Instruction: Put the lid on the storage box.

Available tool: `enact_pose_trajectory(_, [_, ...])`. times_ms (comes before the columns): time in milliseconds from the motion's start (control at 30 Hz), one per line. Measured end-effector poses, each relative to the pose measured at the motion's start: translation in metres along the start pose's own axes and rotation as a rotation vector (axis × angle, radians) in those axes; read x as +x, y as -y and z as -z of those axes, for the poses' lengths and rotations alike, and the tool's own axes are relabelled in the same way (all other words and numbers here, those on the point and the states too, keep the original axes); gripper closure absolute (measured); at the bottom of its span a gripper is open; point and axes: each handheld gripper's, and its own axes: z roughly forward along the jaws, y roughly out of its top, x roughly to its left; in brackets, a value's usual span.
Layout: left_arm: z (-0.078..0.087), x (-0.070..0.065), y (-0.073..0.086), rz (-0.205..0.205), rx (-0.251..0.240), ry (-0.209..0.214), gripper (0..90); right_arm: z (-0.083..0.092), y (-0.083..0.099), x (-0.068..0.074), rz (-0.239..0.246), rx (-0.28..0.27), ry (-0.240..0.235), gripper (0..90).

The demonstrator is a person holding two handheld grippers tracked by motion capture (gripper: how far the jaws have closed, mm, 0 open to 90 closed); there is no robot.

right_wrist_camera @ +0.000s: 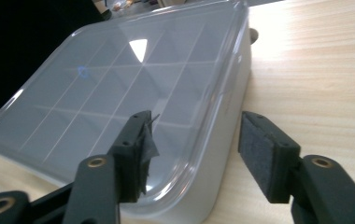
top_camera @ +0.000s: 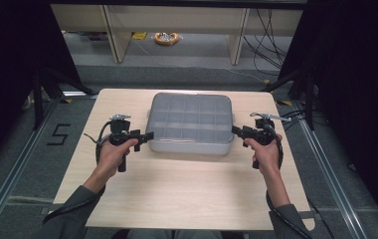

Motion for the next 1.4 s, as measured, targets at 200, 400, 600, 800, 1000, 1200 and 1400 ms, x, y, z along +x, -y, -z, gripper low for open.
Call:
enact_pose_trajectory(200, [0.008, -0.004, 0.011, -0.006, -0.021, 0.029, 33.2, 0.004, 0.010, 0.008, 0.041, 0.007, -0.002, 40.7])
enact_pose_trajectory(400, [0.014, -0.007, 0.017, -0.022, -0.019, 0.024, 32.5, 0.007, 0.015, 0.020, 0.011, 0.033, -0.002, 38.2])
enact_pose_trajectory(600, [0.020, -0.011, 0.030, -0.048, -0.001, 0.031, 30.5, 0.014, 0.021, 0.020, 0.069, 0.025, -0.011, 35.3])
enact_pose_trajectory(800, [0.024, -0.021, 0.042, -0.046, -0.010, 0.084, 27.8, 0.021, 0.031, 0.023, 0.079, 0.037, -0.017, 33.9])
enact_pose_trajectory(1000, [0.023, -0.029, 0.053, -0.072, 0.002, 0.103, 26.2, 0.029, 0.040, 0.029, 0.096, 0.045, -0.032, 31.2])
enact_pose_trajectory(1200, [0.025, -0.035, 0.060, -0.098, 0.009, 0.118, 25.4, 0.034, 0.048, 0.031, 0.105, 0.062, -0.039, 29.7])
enact_pose_trajectory(1400, [0.029, -0.041, 0.070, -0.138, 0.015, 0.144, 24.5, 0.036, 0.059, 0.034, 0.124, 0.069, -0.060, 28.2])
